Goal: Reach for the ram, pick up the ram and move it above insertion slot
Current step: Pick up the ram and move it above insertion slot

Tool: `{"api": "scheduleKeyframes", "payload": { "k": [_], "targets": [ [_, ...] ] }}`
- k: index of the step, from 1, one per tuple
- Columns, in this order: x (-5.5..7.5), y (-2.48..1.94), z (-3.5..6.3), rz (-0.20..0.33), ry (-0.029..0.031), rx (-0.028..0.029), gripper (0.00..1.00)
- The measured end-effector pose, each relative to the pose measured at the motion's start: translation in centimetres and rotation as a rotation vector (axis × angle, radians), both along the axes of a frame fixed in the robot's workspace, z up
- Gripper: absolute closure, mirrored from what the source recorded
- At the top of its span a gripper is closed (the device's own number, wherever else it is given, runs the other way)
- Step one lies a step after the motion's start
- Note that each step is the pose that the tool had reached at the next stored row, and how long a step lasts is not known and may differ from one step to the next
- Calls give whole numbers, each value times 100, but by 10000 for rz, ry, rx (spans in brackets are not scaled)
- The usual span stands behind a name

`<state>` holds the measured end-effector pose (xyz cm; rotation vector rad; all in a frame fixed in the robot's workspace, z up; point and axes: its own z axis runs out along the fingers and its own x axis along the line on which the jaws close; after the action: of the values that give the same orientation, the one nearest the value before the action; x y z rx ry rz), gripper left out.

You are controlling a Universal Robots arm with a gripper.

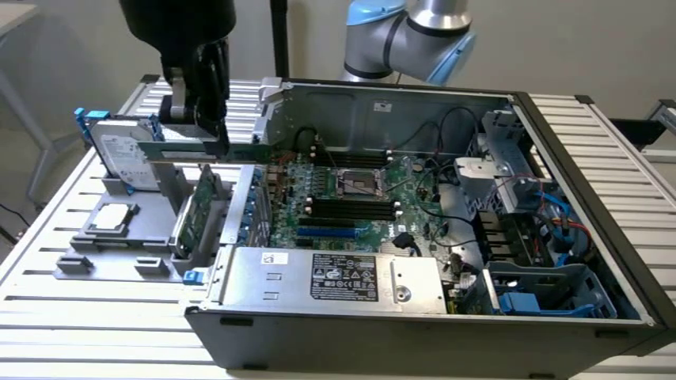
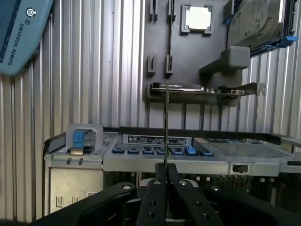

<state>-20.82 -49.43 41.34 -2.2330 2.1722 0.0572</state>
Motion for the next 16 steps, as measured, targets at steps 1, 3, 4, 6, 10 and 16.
{"api": "scheduleKeyframes", "payload": {
  "k": [1, 3, 4, 6, 10, 16],
  "targets": [
    [44, 2, 0, -1, 1, 4, 87],
    [137, 6, 0, -1, 1, 11, 87],
    [184, 8, 0, -1, 2, 15, 87],
    [275, 12, 0, -1, 3, 21, 87],
    [456, 25, 0, -1, 3, 26, 87],
    [727, 64, -4, -1, 4, 26, 87]
  ]
}}
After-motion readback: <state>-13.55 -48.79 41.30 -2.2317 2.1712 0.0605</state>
